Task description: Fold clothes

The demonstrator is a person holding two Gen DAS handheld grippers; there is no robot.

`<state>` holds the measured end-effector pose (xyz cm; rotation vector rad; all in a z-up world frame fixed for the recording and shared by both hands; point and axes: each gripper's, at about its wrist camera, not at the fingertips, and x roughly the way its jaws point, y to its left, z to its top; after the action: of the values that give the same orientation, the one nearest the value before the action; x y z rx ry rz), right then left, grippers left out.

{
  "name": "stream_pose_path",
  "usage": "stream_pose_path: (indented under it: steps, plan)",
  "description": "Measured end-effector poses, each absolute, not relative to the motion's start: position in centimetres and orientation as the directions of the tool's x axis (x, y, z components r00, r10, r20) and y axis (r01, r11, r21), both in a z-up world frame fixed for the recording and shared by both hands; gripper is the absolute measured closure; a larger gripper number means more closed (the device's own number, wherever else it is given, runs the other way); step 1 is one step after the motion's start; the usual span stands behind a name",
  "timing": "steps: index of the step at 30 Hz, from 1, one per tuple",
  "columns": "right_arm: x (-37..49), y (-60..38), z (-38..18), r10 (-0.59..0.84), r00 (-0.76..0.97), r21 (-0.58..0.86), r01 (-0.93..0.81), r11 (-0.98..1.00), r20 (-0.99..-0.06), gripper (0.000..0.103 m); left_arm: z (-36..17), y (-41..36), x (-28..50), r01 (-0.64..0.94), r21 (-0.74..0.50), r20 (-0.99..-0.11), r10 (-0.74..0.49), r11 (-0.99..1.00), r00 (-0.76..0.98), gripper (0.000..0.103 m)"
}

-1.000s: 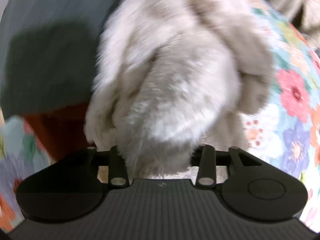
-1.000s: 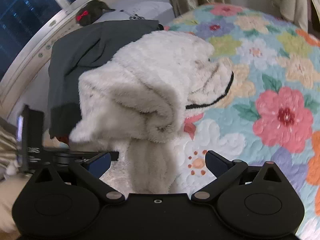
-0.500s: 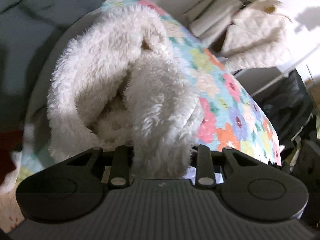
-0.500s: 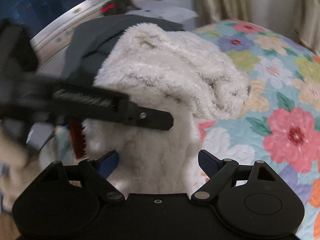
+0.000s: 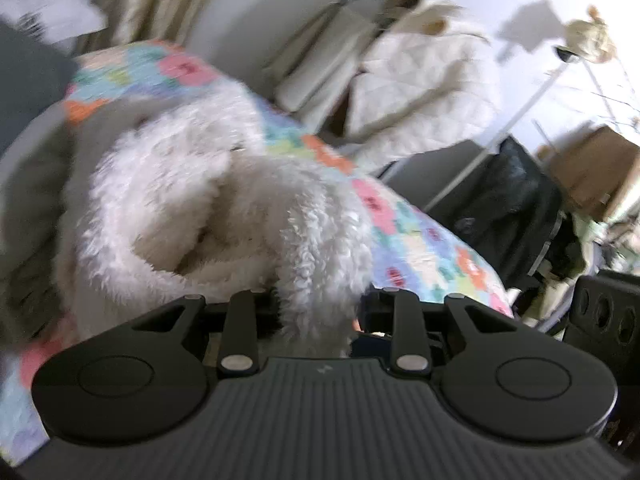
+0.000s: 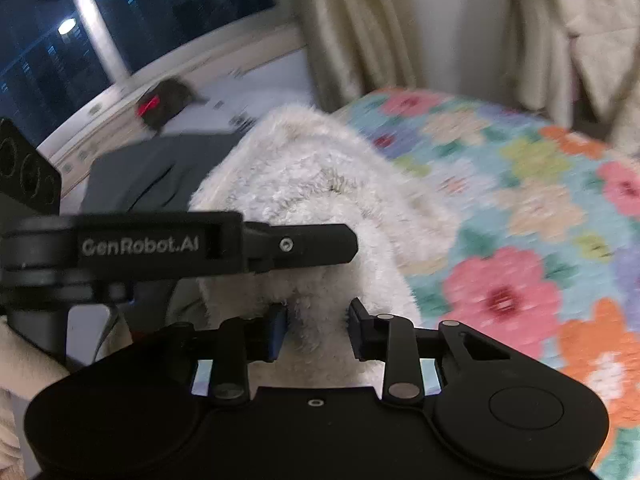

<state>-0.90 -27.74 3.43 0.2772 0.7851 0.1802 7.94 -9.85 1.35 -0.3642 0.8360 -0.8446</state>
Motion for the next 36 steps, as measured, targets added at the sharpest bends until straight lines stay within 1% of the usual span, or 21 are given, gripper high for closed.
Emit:
stream_pose_path:
  steps: [4,6,8,11,12,14,15,16,17,19,21,24,26,27,28,29,30,32,34,35,36]
  plan:
    - [-2.4,-30.5,5.9,0.134,0.74,0.257,0.055,0.965,-0.659,0.071,2.2,-14.1,7.7,0.586,-0.599,-0.426,-0.837,0.546,0.344,0.075]
    - [-3.4,-31.5,7.1,0.072,0.748,0.219,0.1,0.971,-0.66,0.071,2.8,-16.0,6.7,0.646,-0.567,-0.399,-0.856,0.511,0.327,0.075]
    - [-4.7,-32.2,8.1,0.008,0.743,0.151,0.125,0.981,-0.669,0.071,3.3,-17.8,5.7,0.692,-0.551,-0.374,-0.879,0.467,0.295,0.075]
    - [-6.5,-33.7,8.5,-0.111,0.71,0.006,0.16,0.987,-0.696,0.073,3.1,-20.0,4.3,0.705,-0.602,-0.329,-0.921,0.375,0.208,0.075]
    - [-6.8,-34.6,8.1,-0.169,0.669,-0.04,0.205,0.978,-0.724,0.077,2.6,-20.8,4.0,0.709,-0.614,-0.326,-0.93,0.345,0.17,0.075]
    - [-7.2,-36.5,6.9,-0.284,0.57,-0.136,0.288,0.948,-0.771,0.097,1.7,-22.6,3.2,0.712,-0.64,-0.342,-0.937,0.289,0.073,0.075]
    - [-7.6,-37.5,6.2,-0.322,0.52,-0.171,0.318,0.933,-0.791,0.103,1.2,-23.3,2.8,0.7,-0.659,-0.358,-0.933,0.274,0.028,0.075]
    - [-7.9,-38.5,5.7,-0.344,0.487,-0.19,0.338,0.922,-0.803,0.103,1.1,-23.2,2.6,0.703,-0.652,-0.374,-0.927,0.283,0.026,0.075]
    - [-8.2,-39.5,5.2,-0.355,0.456,-0.201,0.353,0.914,-0.816,0.103,1.0,-23.1,2.4,0.707,-0.645,-0.39,-0.921,0.292,0.024,0.07]
    - [-8.9,-41.3,4.6,-0.351,0.416,-0.192,0.377,0.906,-0.839,0.103,0.8,-22.9,2.0,0.713,-0.629,-0.421,-0.907,0.308,0.02,0.068]
    - [-9.6,-42.5,4.1,-0.305,0.4,-0.138,0.395,0.908,-0.864,0.103,0.7,-22.1,2.4,0.719,-0.607,-0.447,-0.893,0.337,0.041,0.06]
    - [-11.0,-44.0,2.9,-0.22,0.451,0.009,0.454,0.891,-0.865,0.097,1.1,-20.7,3.8,0.731,-0.535,-0.502,-0.855,0.423,0.128,0.053]
    - [-12.0,-45.1,1.6,-0.159,0.484,0.138,0.522,0.842,-0.861,0.092,0.5,-20.2,4.9,0.711,-0.521,-0.535,-0.83,0.471,0.158,0.051]
    - [-12.3,-45.5,0.6,-0.121,0.483,0.202,0.562,0.802,-0.867,0.084,-0.1,-20.0,5.5,0.685,-0.542,-0.543,-0.825,0.487,0.157,0.05]
    - [-12.6,-45.6,-0.2,-0.084,0.478,0.244,0.582,0.776,-0.874,0.072,-0.6,-20.0,6.1,0.662,-0.564,-0.548,-0.823,0.494,0.146,0.05]
    - [-12.7,-45.4,-0.7,-0.057,0.47,0.261,0.581,0.771,-0.881,0.068,-0.9,-20.1,6.4,0.653,-0.578,-0.551,-0.824,0.489,0.129,0.048]
    - [-12.6,-45.0,-0.7,-0.056,0.461,0.243,0.564,0.789,-0.886,0.066,-1.4,-20.3,6.6,0.654,-0.577,-0.559,-0.821,0.489,0.121,0.046]
    - [-11.9,-44.4,-0.1,-0.102,0.453,0.175,0.528,0.831,-0.885,0.063,-1.9,-21.2,6.3,0.664,-0.541,-0.591,-0.795,0.516,0.136,0.043]
    - [-11.1,-44.3,0.7,-0.144,0.469,0.134,0.509,0.85,-0.871,0.047,-2.3,-22.2,5.9,0.671,-0.518,-0.611,-0.779,0.531,0.145,0.035]
    - [-10.7,-44.6,1.0,-0.136,0.494,0.148,0.495,0.856,-0.859,0.042,-2.6,-22.8,5.5,0.679,-0.51,-0.618,-0.774,0.529,0.139,0.028]
    - [-10.4,-44.9,1.2,-0.124,0.515,0.166,0.48,0.862,-0.848,0.033,-3.0,-23.4,5.2,0.688,-0.498,-0.629,-0.766,0.528,0.133,0.021]
